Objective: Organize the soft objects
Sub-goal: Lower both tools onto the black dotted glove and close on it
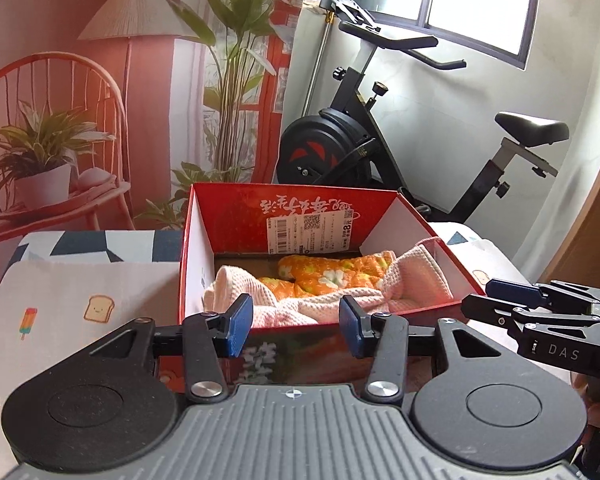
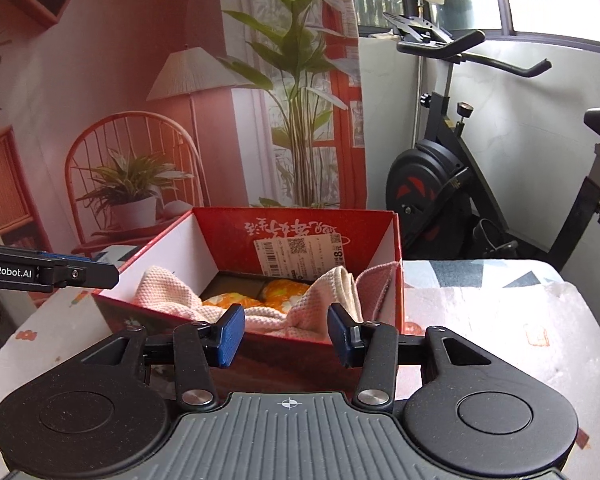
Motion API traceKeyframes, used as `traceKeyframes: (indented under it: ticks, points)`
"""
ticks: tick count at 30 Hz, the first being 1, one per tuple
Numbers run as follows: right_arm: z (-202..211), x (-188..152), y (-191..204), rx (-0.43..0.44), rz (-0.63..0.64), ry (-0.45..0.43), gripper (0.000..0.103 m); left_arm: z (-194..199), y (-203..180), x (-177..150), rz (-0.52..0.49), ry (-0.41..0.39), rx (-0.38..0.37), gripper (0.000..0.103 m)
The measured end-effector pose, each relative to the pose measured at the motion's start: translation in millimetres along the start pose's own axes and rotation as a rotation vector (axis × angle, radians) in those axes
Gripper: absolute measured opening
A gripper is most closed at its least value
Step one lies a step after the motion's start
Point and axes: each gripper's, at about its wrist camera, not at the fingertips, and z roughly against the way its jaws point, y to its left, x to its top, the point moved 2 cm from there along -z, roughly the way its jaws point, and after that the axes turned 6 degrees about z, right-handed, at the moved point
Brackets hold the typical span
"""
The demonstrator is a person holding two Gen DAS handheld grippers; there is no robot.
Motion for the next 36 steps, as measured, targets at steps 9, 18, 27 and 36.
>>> traceKeyframes:
  ticks: [9, 18, 27, 36]
  points:
    - [42.0, -54.8, 21.1, 0.034, -0.035, 0.051, 0.043, 25.8, 14.6, -75.9, 0.111, 0.072, -0.025, 0.050]
    - [51.1, -102.6, 38.8, 0.034, -0.060, 0.137, 0.043, 10.7, 10.1, -119.0, 0.170, 0.151, -0.058, 0.050]
    - [48.4, -128.1, 30.0, 0.005, -0.095, 0.203, 0.047, 1.0, 7.3, -141.7, 0.188, 0.222, -0.064, 0.054]
    - [39.9, -132.6, 32.6, 0.031, -0.103, 0.234, 0.048, -5.9, 1.0, -149.9, 0.187, 0.232, -0.103, 0.054]
